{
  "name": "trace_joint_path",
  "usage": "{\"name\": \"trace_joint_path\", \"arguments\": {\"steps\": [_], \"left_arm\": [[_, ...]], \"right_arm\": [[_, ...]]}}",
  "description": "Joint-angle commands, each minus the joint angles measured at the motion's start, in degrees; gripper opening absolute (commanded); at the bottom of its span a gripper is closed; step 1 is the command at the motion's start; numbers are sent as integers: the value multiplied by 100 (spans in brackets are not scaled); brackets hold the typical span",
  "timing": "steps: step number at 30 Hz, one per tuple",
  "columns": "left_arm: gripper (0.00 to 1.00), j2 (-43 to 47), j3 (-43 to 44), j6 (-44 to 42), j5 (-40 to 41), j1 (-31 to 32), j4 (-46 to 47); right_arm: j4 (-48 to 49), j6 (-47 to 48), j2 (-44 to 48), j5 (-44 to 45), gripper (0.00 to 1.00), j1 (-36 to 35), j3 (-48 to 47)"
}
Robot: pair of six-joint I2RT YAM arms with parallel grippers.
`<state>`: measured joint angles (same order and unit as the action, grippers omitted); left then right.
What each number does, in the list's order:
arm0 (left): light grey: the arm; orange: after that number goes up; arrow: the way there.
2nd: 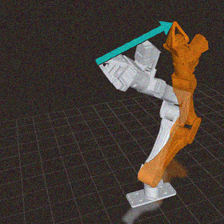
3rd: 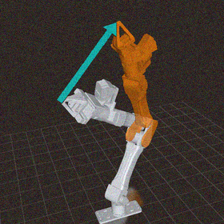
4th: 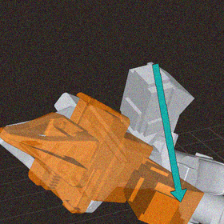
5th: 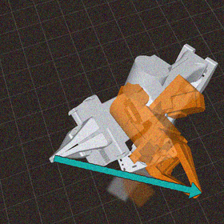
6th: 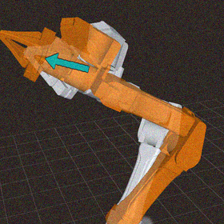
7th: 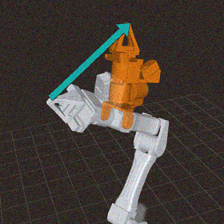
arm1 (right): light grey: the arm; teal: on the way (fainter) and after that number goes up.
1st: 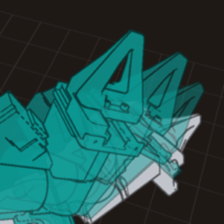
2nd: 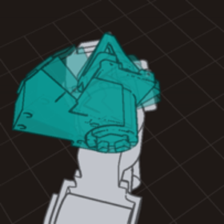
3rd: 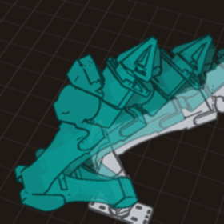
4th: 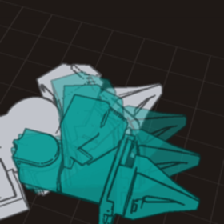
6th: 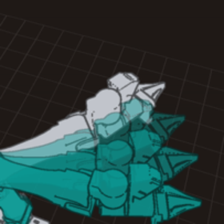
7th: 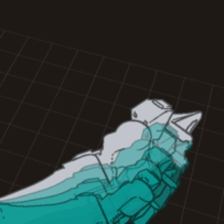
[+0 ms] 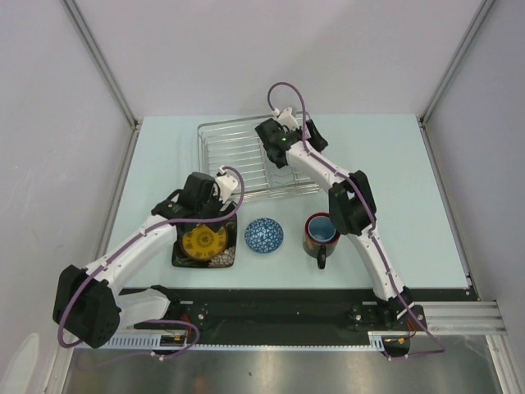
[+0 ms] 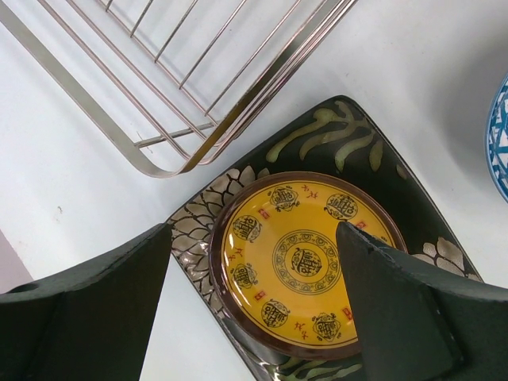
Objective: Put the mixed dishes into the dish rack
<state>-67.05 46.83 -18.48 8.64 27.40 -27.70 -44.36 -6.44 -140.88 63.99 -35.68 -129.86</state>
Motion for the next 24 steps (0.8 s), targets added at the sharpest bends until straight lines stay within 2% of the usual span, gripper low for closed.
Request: {"name": "trace_joint_path", "arguments": {"steps": [1,9,24], "left_arm": [[90,-2,204,37,-56,-42,2],[90,-54,230,99,-135,-50,19],[89,-2,169,134,-144,-42,11]], "right_arm": [[-196,-358,710,176,100,-9,84],[-152,-261,1291,-166,100,26,269],[-248,-226,1124,-571,100,96,49]]}}
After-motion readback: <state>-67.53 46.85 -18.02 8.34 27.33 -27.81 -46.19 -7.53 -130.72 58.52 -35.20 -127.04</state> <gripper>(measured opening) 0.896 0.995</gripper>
